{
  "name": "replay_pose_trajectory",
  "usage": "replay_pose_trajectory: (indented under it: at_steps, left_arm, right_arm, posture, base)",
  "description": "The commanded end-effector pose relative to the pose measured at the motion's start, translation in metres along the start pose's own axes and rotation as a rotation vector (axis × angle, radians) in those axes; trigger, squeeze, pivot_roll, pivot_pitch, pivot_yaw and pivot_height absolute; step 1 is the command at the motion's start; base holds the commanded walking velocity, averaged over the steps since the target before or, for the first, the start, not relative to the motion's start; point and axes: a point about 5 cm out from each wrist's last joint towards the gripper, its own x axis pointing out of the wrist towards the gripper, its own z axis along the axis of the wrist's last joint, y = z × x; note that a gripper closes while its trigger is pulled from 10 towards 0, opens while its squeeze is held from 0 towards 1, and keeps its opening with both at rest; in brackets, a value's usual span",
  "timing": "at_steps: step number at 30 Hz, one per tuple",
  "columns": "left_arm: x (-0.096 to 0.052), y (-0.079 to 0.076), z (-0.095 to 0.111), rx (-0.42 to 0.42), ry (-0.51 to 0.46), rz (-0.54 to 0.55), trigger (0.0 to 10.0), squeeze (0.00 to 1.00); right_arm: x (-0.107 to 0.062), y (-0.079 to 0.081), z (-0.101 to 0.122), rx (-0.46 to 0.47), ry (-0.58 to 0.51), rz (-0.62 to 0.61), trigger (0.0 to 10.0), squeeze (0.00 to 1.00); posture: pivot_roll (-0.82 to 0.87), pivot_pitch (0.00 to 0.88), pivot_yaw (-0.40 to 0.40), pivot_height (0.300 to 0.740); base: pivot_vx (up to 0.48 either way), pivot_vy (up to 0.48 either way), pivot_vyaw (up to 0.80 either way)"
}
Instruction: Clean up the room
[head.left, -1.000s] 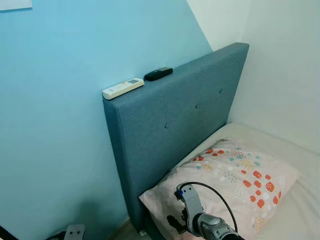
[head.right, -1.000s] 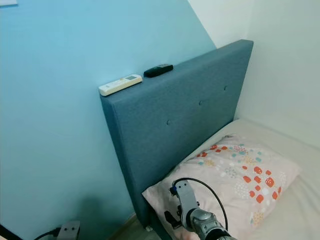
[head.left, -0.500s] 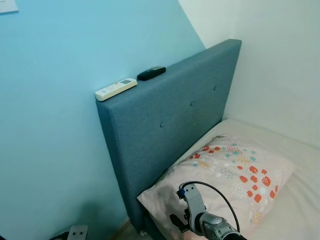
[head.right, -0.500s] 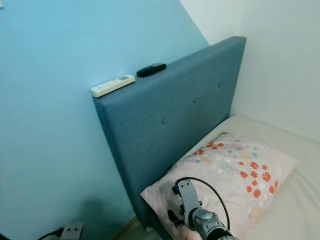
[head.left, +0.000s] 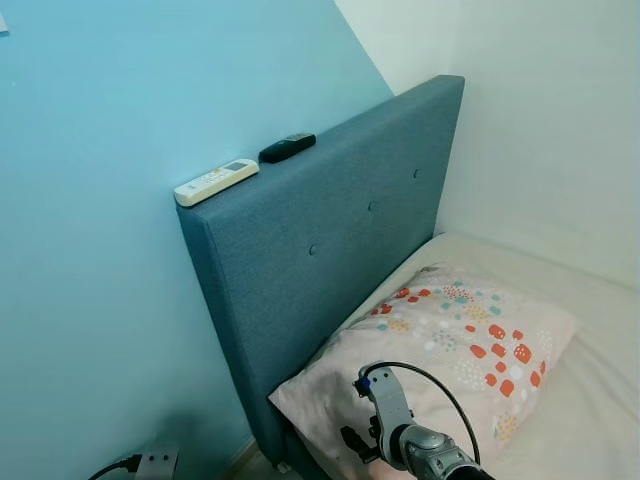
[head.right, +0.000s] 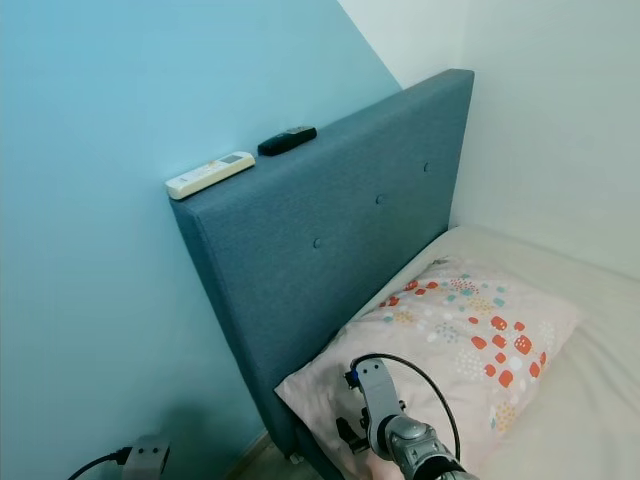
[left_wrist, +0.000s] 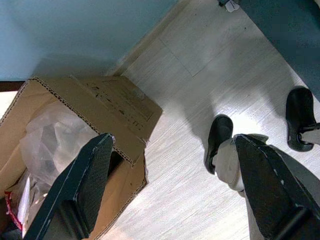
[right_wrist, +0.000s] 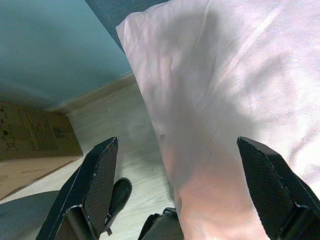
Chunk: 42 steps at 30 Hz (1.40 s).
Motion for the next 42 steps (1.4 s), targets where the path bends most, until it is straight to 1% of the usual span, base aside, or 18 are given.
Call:
replay_pose_trajectory:
  at_steps: [1, 11, 23, 32, 42]
  left_arm:
    - [0.0, 0.001, -0.003, 0.012, 0.016, 0.001, 10.0, 0.0]
    - [-0.002, 0.007, -0.008, 0.01, 0.027, 0.015, 10.0, 0.0]
    - [-0.002, 0.008, -0.008, 0.012, 0.029, 0.013, 10.0, 0.0]
    - [-0.001, 0.007, -0.004, -0.014, 0.012, 0.017, 10.0, 0.0]
    - [-0.002, 0.005, -0.013, -0.026, 0.03, 0.014, 10.0, 0.0]
  right_arm:
    - [0.001, 0.002, 0.006, -0.012, -0.019, 0.005, 10.0, 0.0]
    - [0.002, 0.004, 0.006, -0.01, -0.018, 0.013, 10.0, 0.0]
    - [0.002, 0.005, 0.006, -0.004, -0.022, 0.014, 10.0, 0.0]
    - [0.002, 0.005, 0.007, -0.014, -0.018, 0.022, 10.0, 0.0]
    - [0.002, 0.005, 0.005, -0.022, -0.011, 0.025, 10.0, 0.0]
  posture:
    - [-0.16, 0.0, 0.029, 0.74]
    - [-0.16, 0.0, 0.03, 0.74]
    - [-0.14, 0.0, 0.03, 0.74]
    - [-0.11, 0.0, 0.001, 0.74]
    - [-0.11, 0.0, -0.017, 0.74]
  base:
    - [0.0, 0.0, 0.0]
    - [0.0, 0.0, 0.0]
    - [0.0, 0.0, 0.0]
    - [0.0, 0.0, 0.0]
    - [0.0, 0.0, 0.0]
